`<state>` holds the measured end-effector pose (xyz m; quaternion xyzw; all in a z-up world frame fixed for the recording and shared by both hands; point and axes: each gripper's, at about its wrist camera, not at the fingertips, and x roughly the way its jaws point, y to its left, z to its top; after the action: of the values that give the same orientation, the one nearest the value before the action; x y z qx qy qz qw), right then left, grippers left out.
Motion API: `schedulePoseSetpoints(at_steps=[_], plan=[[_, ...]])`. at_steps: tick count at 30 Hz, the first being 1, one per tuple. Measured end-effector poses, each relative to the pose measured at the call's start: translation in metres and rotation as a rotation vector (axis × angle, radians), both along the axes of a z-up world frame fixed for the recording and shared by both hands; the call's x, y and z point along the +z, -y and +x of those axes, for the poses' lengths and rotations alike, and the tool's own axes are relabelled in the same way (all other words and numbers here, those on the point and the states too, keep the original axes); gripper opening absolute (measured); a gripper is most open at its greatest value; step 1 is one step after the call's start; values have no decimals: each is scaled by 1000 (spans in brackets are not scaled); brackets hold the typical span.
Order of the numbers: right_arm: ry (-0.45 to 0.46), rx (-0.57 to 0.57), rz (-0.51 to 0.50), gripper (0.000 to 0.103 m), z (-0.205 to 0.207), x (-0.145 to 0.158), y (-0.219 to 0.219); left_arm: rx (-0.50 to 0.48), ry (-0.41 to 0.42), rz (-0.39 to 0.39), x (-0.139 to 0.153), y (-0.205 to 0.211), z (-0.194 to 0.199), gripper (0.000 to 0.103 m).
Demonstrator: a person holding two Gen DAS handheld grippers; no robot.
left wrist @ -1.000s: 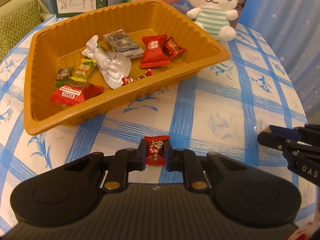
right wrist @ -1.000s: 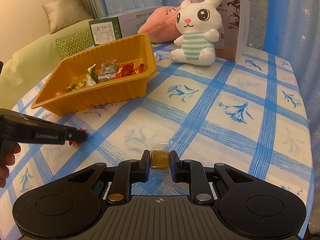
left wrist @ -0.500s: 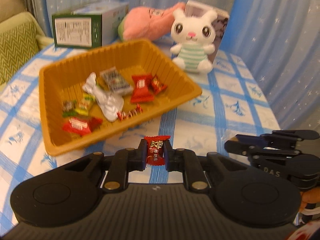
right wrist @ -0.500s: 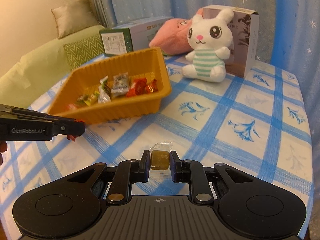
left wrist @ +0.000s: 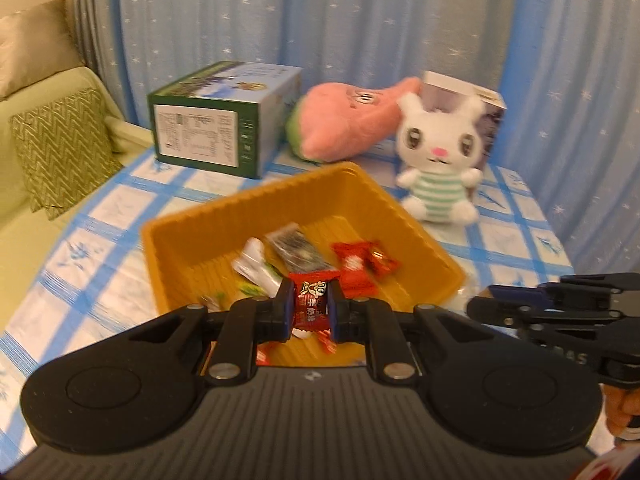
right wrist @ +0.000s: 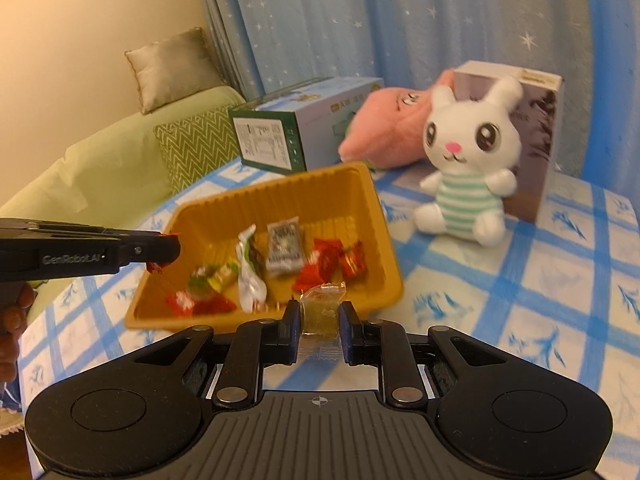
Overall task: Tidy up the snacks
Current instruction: 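Carry the brown candy and red candy over the orange tray with both tools, then open the right tool to drop the brown candy while the left releases the red candy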
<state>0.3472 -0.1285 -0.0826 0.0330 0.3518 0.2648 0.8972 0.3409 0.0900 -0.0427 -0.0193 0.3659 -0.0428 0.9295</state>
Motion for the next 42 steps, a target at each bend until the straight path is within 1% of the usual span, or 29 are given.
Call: schedulePoseSetpoints(at_steps=[3,11,20,31,35,42], plan=[[8,2,-1,21,14,3,-10,23,1,33,-2,-12,17,15],[25,-19,11,21,49,8,-31,55,-36,79,-18,-33,55,15],[19,-22,-5,20,62,5,-46,57,-78,102,-37,-44,81,15],[10,-37,-21,20,64,1,-51,53,-113,92,-49,-51,93,17],[6,-44,-24,20,64,-1,-51,47,-109,82,-48,-50,90,20],[-7,-50,-28,21,67,-4,-54,36,-112,43,-44,-48,79,21]])
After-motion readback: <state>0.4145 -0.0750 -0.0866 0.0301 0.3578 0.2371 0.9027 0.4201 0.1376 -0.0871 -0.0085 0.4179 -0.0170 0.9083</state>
